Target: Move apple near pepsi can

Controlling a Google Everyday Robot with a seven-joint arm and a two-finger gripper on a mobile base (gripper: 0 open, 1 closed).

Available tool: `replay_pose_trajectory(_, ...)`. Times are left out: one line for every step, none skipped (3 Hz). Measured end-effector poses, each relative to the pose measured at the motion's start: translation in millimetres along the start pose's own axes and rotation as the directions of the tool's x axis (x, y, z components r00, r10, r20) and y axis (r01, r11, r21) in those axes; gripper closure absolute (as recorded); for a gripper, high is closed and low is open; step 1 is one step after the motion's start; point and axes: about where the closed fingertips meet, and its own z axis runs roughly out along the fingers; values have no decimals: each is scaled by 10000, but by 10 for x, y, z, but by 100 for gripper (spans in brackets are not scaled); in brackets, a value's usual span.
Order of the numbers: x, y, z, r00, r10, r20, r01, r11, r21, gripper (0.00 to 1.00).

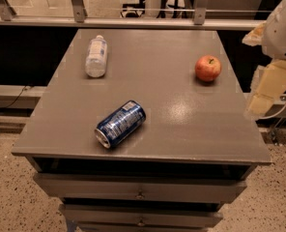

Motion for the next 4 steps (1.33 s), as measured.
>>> replay_pose_trajectory(-42, -421, 263, 9948, 385, 947, -383, 9993, -36, 0)
replay_pose_trajectory(-118, -854, 714, 9776, 813, 1943, -758, 9965, -355, 0)
replay_pose_trajectory(-151, -1201, 1169, 9549, 1459, 2587, -1301, 9885, -773, 0)
replay_pose_trajectory(-151, -1490, 1487, 9288, 2122, 3037, -1898, 9765, -1018, 0)
